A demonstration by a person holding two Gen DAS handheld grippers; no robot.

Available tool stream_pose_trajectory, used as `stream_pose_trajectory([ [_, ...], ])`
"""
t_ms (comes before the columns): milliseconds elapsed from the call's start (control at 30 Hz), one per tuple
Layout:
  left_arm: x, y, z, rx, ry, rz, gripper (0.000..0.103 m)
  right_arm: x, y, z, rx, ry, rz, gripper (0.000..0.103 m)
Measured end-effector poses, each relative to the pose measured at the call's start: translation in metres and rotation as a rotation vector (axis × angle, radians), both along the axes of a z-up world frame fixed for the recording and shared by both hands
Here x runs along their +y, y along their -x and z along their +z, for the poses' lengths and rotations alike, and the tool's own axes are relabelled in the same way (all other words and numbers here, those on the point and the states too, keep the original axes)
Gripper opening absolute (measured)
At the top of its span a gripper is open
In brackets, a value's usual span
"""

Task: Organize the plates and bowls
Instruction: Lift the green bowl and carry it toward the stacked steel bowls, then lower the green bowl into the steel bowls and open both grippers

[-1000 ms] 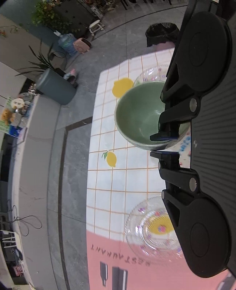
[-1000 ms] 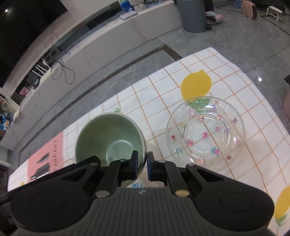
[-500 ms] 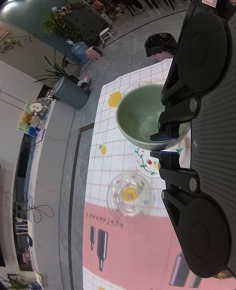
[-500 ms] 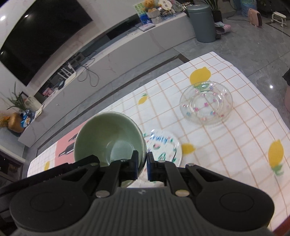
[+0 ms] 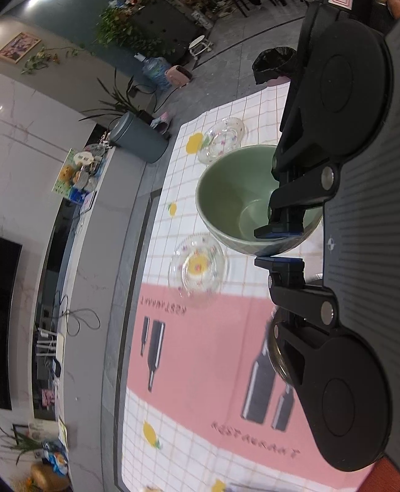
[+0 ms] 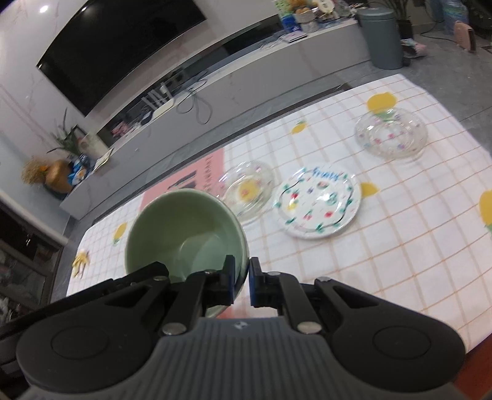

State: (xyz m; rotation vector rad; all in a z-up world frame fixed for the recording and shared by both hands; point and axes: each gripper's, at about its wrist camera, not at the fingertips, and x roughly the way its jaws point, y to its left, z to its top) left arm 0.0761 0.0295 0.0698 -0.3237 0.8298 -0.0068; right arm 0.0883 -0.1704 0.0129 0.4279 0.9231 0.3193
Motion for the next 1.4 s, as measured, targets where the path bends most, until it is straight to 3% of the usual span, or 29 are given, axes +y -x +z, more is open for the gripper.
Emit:
stream_pose_trajectory([
  [367,0.048,0.035,-0.006,0.008,0.023,0.082,0.013,0.048,0.017,-0.003,0.012,-0.008,0.121,0.007],
  [833,0.082,0.044,-0.046,0.135,0.073,0.091,0.013,0.081,0.013,-0.031,0.123,0.039,0.196,0.007],
  [1167,0.085,0.037,-0.071,0.208,0.016,0.08,0.014,0.093,0.001,-0.057,0.187,0.051,0.231,0.006],
  [1400,0.08,0.032,-0.071,0.224,-0.042,0.057,0.016,0.103,-0.003,-0.066,0.186,0.103,0.257,0.006],
])
